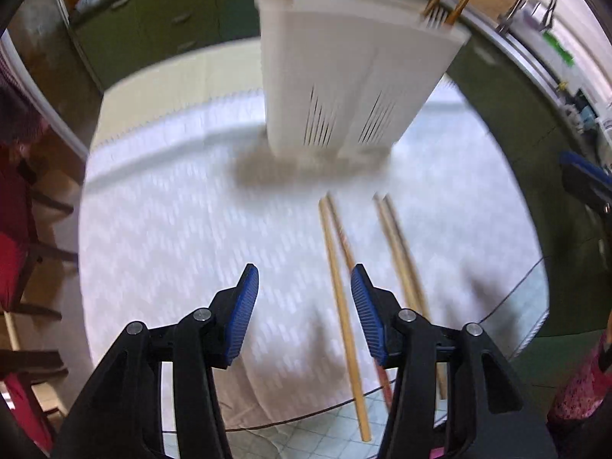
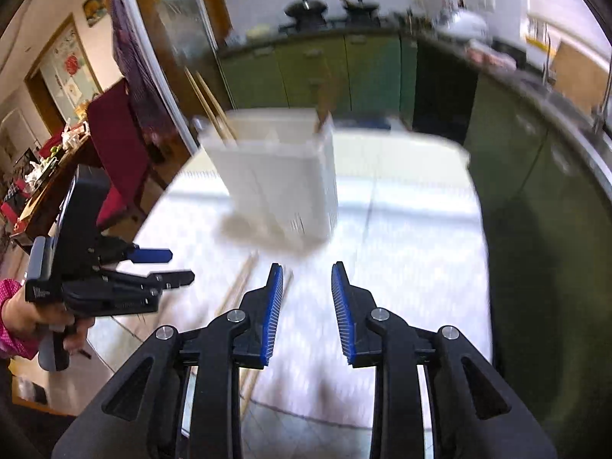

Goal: Organize utensils
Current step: 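Lower the left gripper to a chopstick on the cloth and close on it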

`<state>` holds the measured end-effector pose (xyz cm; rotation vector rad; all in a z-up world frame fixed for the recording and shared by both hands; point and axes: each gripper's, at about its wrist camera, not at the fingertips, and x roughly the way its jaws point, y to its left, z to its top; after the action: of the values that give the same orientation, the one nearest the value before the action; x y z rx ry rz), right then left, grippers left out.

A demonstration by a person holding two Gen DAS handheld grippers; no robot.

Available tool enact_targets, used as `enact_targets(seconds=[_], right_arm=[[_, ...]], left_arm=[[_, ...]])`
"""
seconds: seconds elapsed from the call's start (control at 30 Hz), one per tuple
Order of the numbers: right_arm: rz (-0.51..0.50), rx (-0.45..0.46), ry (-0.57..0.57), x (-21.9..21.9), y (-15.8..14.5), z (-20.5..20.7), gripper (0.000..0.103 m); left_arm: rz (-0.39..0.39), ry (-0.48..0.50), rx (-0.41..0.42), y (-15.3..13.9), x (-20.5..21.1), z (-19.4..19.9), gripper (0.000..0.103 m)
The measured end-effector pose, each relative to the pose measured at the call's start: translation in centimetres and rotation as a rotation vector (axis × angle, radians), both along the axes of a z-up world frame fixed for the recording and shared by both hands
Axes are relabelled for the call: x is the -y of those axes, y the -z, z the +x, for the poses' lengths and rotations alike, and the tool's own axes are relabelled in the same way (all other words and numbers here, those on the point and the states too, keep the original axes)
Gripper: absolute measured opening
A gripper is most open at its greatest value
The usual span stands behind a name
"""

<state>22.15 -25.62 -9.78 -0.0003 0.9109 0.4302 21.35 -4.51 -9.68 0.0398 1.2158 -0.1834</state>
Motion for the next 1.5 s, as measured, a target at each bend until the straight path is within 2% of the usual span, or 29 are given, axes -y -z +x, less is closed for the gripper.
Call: enact_targets(seconds=[0.2, 0.37, 0.57, 0.83, 1.03, 1.5], right_arm=[[0.016, -0.078, 0.038, 1.4, 4.4, -0.1, 0.027], [0.018, -0.087, 0.046, 2.0, 4.7, 0.8, 0.027], [-0.021, -0.111, -0.003, -0.3, 5.5, 1.2, 0.027], [-0.09, -0.24, -0.092, -5.2, 9.5, 3.1, 0.027], [-0.147, -0.316, -0.112, -7.5, 11.7, 4.1, 0.027], [-0.294, -0.324, -0.088, -11.4, 13.1, 5.6, 0.025]], left_arm=[[0.022, -0.019, -0.057, 3.3, 1.0, 0.3, 0.048], [0.047, -0.022, -0.084, 4.7, 1.9, 0.7, 0.048], [0.068, -0.012, -0.1, 5.8, 3.1, 0.7, 0.039], [0.078, 0.009, -0.099, 6.1, 3.5, 0.2, 0.011], [0.091, 0.041, -0.092, 6.4, 2.0, 0.1, 0.011], [0.081, 0.055, -0.072, 6.1, 1.0, -0.6, 0.011]])
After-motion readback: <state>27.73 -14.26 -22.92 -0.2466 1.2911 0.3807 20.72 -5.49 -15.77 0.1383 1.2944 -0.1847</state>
